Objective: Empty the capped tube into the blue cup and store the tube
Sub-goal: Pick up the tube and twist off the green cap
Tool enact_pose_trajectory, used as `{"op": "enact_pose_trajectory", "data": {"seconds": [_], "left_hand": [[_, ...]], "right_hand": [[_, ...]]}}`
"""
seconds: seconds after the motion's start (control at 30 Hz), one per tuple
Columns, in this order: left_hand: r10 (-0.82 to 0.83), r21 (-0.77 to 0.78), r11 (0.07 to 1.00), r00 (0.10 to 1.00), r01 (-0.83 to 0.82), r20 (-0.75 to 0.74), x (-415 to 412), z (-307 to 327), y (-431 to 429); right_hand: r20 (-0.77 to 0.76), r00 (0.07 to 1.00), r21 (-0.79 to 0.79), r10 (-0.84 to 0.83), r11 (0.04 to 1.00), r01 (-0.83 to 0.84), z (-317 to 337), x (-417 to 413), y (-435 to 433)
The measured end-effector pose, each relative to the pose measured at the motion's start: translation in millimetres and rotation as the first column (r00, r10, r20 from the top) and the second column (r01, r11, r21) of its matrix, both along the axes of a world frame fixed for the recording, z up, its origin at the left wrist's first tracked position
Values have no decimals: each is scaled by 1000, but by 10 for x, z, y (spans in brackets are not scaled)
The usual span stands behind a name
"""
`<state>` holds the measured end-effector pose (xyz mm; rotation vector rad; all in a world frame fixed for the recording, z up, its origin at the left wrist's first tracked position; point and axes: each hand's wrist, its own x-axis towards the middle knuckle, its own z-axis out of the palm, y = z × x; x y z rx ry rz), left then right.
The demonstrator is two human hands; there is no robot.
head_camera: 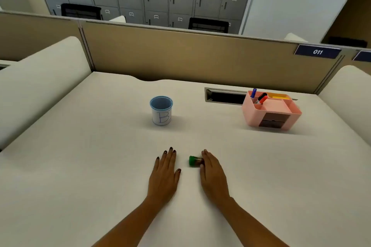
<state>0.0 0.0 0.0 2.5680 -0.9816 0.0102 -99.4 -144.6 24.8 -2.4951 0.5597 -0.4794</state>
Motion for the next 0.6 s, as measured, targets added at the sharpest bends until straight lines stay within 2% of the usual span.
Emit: {"op": "enact_pose_trajectory", "data": {"seconds": [0.07,0.2,0.27,0.3,0.37,0.43,0.53,0.6], "left_hand": [[10,-10,1000,1000,-10,10,5,22,9],[16,-6,1000,1000,-16,-5,-25,48,10],[28,-25,999,997,-30,-78,-8,81,-26],[50,-100,993,981,-69,-186,-5,125,-61],[65,-311,922,882,-232,-466,-17,282,-145],[7,-443,803,749,-399,-662,-48,472,-234],[-90,-451,718,572,-530,-816,-85,721,-329],[-197,-475,703,496,-530,-846,-98,853,-363]], "right_hand": [[14,1000,-27,-17,999,17,8,7,-3],[6,997,47,-73,996,73,60,15,30],[52,994,127,-101,987,94,98,27,40],[73,992,188,-107,978,92,113,36,54],[105,987,322,-122,943,82,165,68,84],[113,984,482,-135,874,65,243,111,113],[96,987,677,-127,736,29,353,178,177],[102,987,763,-122,646,1,403,223,231]]}}
